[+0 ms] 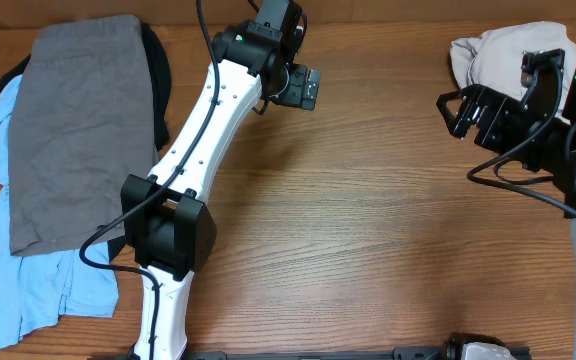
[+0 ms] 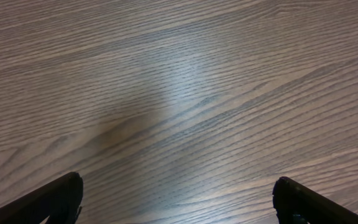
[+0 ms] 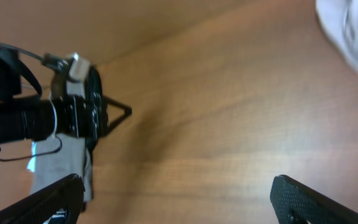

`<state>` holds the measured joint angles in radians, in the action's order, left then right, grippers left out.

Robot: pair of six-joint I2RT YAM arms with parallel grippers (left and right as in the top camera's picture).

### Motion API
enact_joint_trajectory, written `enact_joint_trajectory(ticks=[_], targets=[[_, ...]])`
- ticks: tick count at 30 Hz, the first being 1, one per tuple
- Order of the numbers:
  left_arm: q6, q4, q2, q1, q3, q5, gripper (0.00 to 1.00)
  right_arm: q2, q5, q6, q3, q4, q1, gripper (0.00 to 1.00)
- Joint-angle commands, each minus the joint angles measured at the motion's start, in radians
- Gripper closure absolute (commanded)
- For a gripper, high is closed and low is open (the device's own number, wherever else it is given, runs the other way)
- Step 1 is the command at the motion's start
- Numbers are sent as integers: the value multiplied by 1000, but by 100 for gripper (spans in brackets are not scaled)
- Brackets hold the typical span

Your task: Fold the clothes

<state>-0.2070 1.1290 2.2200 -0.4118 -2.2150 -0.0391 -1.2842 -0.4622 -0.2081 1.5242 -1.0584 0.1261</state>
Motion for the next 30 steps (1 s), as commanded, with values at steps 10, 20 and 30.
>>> enact_joint_trajectory(ticks=[10, 20, 30], targets=[[-2, -4, -21, -1, -26, 14, 0, 181, 162, 85, -321, 459, -44, 0], [-2, -3, -21, -1, -26, 14, 0, 732, 175, 78, -1064, 1004, -72, 0], [-2, -3, -21, -1, -26, 14, 0, 1108, 248, 78, -1434, 1107, -72, 0]])
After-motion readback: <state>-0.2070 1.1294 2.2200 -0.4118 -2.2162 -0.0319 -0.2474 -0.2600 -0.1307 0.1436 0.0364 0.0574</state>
